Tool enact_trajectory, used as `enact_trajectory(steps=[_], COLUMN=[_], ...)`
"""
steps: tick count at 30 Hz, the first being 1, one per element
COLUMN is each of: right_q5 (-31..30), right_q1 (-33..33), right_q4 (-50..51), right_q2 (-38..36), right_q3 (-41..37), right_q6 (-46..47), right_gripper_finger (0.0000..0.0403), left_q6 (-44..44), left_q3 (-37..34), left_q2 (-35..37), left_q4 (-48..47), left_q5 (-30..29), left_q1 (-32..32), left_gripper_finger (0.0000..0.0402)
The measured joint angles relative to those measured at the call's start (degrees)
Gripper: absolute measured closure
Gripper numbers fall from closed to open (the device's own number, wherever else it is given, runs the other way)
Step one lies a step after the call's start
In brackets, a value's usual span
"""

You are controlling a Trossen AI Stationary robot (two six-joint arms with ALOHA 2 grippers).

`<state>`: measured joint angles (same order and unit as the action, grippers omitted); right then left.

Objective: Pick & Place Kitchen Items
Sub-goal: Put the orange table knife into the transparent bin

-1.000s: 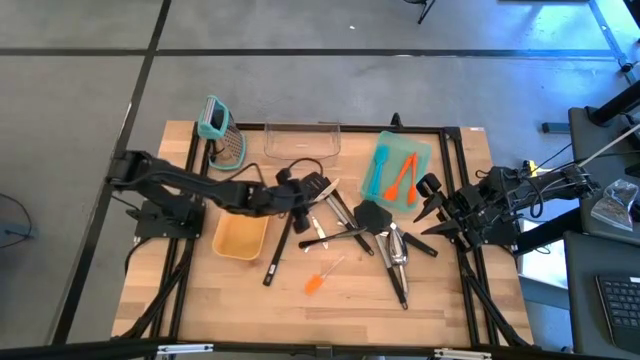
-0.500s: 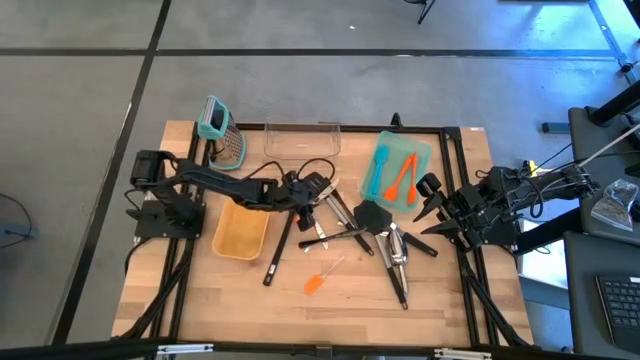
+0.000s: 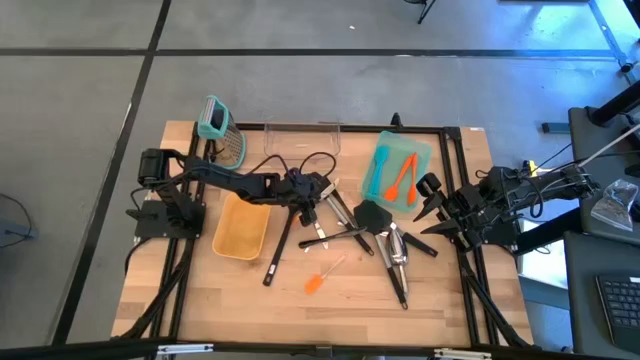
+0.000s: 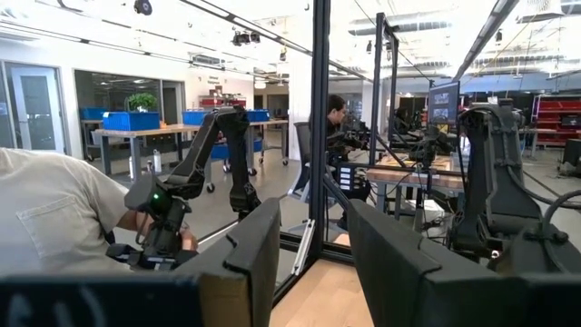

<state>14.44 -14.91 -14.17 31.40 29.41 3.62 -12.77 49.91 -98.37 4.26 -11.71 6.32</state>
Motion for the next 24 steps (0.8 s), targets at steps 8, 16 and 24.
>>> enact_trajectory(steps=[8, 16, 24], right_q5=[0.0, -2.71, -2.82], right_q1=[0.01, 0.02, 0.02], right_q4=[0.0, 0.13, 0.16], right_q2=[0.0, 0.01, 0.0], right_q3=[0.0, 0.0, 0.0], right_q6=[-0.02, -0.02, -0.02], right_gripper_finger=[0.0268, 0.0268, 0.0268], left_q6=[0.03, 0.06, 1.4], left_q3=[0.04, 0.15, 0.13], left_q2=[-3.7, -4.66, -4.66], left_q4=[1.01, 2.23, 1.91], left_q5=[1.27, 0.97, 0.47], left_q1=[-0.06, -0.04, -0.53], left_gripper_finger=[0.0233, 0.0233, 0.0233])
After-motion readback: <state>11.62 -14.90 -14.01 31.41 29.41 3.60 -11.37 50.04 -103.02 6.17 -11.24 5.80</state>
